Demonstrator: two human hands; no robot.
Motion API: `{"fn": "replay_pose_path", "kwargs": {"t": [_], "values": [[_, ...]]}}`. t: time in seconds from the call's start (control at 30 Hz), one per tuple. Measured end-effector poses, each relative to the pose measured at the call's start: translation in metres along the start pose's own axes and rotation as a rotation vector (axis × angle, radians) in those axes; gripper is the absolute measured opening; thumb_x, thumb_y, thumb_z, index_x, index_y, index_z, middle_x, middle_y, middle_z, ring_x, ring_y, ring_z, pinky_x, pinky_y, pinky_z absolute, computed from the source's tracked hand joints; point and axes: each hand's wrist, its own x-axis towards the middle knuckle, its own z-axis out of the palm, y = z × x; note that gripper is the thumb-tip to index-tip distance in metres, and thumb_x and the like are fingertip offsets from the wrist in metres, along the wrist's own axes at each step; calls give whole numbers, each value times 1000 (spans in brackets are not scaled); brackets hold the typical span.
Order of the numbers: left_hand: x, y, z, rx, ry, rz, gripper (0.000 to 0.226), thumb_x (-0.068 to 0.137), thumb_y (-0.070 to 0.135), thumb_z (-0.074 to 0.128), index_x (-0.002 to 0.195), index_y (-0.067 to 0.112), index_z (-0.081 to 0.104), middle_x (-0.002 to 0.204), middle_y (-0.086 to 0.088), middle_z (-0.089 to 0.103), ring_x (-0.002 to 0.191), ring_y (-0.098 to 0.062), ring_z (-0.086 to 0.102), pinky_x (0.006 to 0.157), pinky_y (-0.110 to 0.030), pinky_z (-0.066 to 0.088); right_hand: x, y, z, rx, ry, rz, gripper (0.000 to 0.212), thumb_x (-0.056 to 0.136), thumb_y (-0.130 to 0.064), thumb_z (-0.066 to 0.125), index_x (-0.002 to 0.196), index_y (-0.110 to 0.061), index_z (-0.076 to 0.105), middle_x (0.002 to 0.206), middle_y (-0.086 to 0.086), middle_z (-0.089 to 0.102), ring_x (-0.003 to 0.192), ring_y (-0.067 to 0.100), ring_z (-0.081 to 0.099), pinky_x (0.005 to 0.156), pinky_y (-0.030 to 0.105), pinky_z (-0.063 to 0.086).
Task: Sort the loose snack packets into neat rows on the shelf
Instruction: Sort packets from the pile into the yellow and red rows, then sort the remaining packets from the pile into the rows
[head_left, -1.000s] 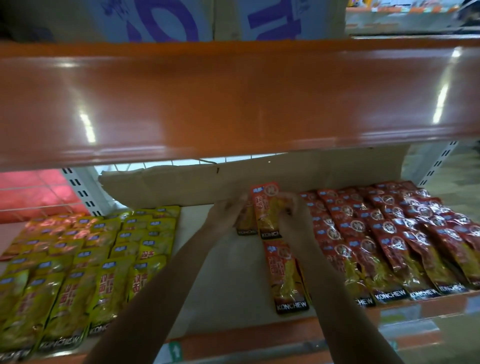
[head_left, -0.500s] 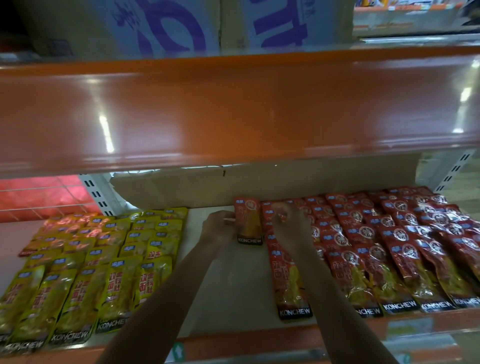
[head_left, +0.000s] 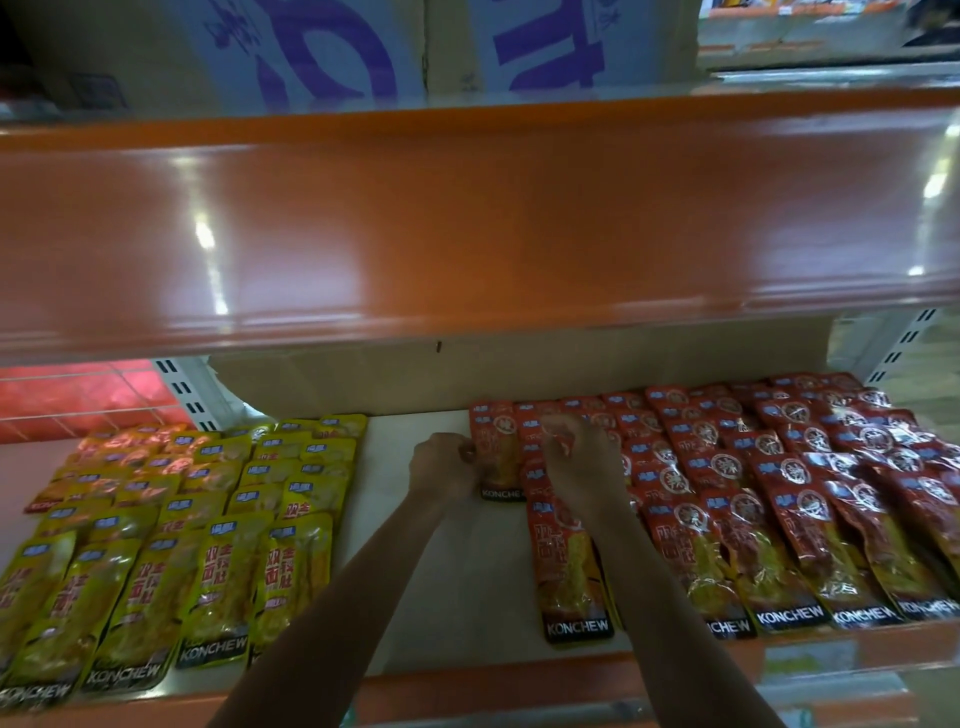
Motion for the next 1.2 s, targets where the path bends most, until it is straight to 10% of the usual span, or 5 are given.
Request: {"fn": "replay_pose_path", "kwargs": {"t": [0.27, 0.4, 0.63, 0.9, 1.2], "values": [[-6, 0, 0, 86, 20, -17, 16, 88, 33, 64, 77, 23, 59, 82, 5, 60, 84, -16, 60, 73, -26, 46, -4, -8, 2, -51, -39, -18, 31, 97, -13, 46, 125, -17, 59, 123, 3, 63, 106, 14, 60, 75, 16, 38], [-16, -8, -9, 136, 90, 61, 38, 90, 39, 59, 121, 17, 63, 112, 0, 68, 107, -17, 61, 89, -27, 45, -7, -22, 15, -76, -57, -77, 30, 95, -13, 48, 122, -16, 62, 123, 1, 64, 111, 15, 59, 84, 18, 39], [-47, -47, -59, 147, 258, 234, 38, 89, 28, 62, 124, 16, 61, 115, -6, 63, 107, -22, 59, 89, -31, 46, -30, -70, 71, -164, -145, -226, 33, 94, -12, 50, 125, -13, 60, 128, 3, 61, 121, 19, 53, 102, 23, 29], [-116, -170, -170, 433, 537, 253, 39, 62, 23, 79, 98, 14, 68, 87, -6, 67, 83, -32, 62, 59, -32, 52, -106, -178, 189, -134, -247, -446, 38, 84, -9, 59, 122, -10, 63, 122, 11, 64, 116, 29, 56, 97, 32, 40], [-202, -346, -304, 533, 613, 12, 51, 59, 18, 77, 109, 11, 67, 106, -10, 69, 97, -33, 64, 69, -40, 56, -222, -301, 348, -27, -425, -615, 37, 84, -7, 61, 121, -8, 63, 125, 9, 63, 119, 28, 55, 103, 30, 36]]}}
